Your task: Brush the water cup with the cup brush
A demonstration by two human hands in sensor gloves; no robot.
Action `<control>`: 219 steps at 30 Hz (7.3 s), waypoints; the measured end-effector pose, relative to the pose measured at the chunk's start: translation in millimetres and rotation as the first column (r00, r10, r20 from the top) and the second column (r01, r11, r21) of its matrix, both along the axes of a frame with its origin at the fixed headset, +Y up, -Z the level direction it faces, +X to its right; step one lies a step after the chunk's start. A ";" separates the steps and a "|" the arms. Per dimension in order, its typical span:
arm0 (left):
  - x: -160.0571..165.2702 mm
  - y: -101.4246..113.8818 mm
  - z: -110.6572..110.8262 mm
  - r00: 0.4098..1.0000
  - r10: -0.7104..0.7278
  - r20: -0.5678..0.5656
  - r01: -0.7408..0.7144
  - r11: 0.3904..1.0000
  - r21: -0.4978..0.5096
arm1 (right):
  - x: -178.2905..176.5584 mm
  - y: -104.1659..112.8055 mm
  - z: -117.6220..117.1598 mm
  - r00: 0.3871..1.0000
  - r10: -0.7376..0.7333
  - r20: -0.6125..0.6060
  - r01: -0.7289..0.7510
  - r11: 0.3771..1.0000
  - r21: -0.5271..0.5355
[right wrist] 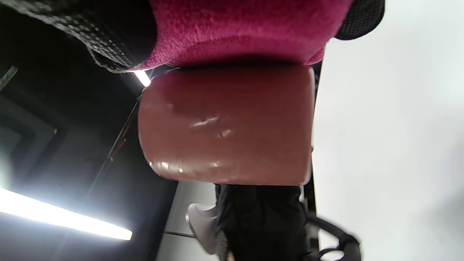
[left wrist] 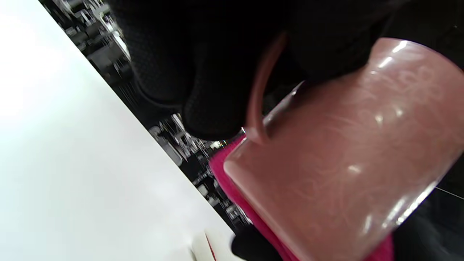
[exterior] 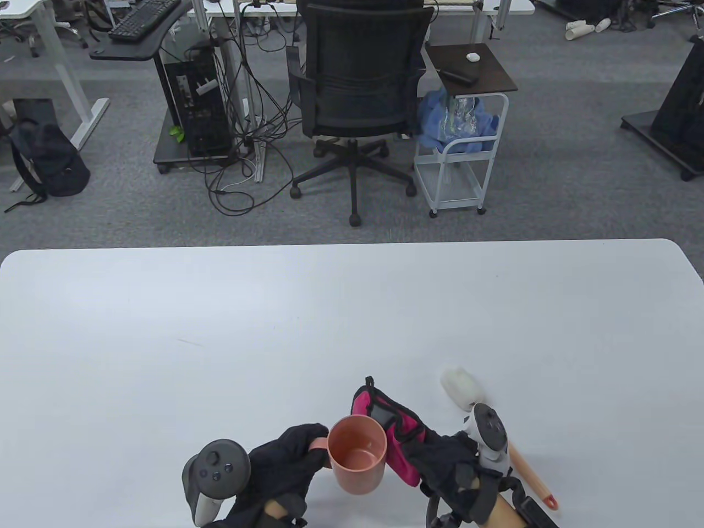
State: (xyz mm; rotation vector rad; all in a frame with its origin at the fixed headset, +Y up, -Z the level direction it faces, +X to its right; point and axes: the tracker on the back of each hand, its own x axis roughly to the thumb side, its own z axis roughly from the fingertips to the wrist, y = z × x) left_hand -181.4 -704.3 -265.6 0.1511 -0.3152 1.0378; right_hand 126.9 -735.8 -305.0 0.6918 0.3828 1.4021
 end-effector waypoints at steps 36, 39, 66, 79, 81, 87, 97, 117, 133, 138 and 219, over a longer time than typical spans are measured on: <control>-9.9 -1.3 2.2 0.991 0.067 -0.117 -0.069 0.998 -0.007 | -46.6 65.9 72.9 0.613 0.497 0.614 -0.773 0.215 0.597; -9.9 -1.2 2.2 0.991 0.069 -0.113 -0.070 0.998 -0.003 | -37.3 63.7 64.0 0.682 0.481 0.550 -0.726 0.360 0.586; 32.7 -7.3 -3.1 0.931 0.028 0.363 0.001 0.997 -0.080 | -13.4 -21.1 2.3 0.953 -0.147 -0.267 0.077 0.964 -0.255; 2.0 -1.4 0.8 0.995 0.082 0.051 -0.083 0.996 0.016 | 8.7 30.4 12.3 0.994 0.048 0.101 -0.073 0.963 0.260; -1.7 -2.3 0.4 0.996 0.083 0.019 -0.083 0.996 0.010 | 7.4 37.3 17.3 0.987 0.072 0.144 -0.117 0.935 0.335; -7.5 -4.4 0.1 0.996 0.071 -0.055 -0.072 0.997 -0.021 | -8.9 48.2 35.2 0.965 0.186 0.187 -0.256 0.827 0.500; -4.2 -7.3 -2.2 0.996 0.059 -0.068 -0.062 0.997 -0.043 | -49.9 62.0 75.1 0.736 0.473 0.484 -0.651 0.299 0.698; -3.6 -5.2 -0.5 0.992 0.126 0.002 -0.126 0.992 -0.001 | -14.7 53.0 43.9 0.963 0.164 0.212 -0.251 0.834 0.492; 37.7 -18.8 -5.6 0.902 0.145 0.406 -0.083 0.982 -0.167 | -9.1 -16.2 5.8 0.975 -0.145 -0.169 0.105 0.968 -0.228; 26.1 -15.7 -7.1 0.953 0.119 0.280 -0.086 0.988 -0.124 | 8.4 -3.4 -1.6 0.986 -0.161 0.051 0.167 0.974 -0.151; 1.6 -2.3 1.3 0.871 -0.467 -0.153 0.456 0.884 -0.103 | 53.7 25.2 -5.3 0.221 0.835 0.503 -0.946 0.308 -0.097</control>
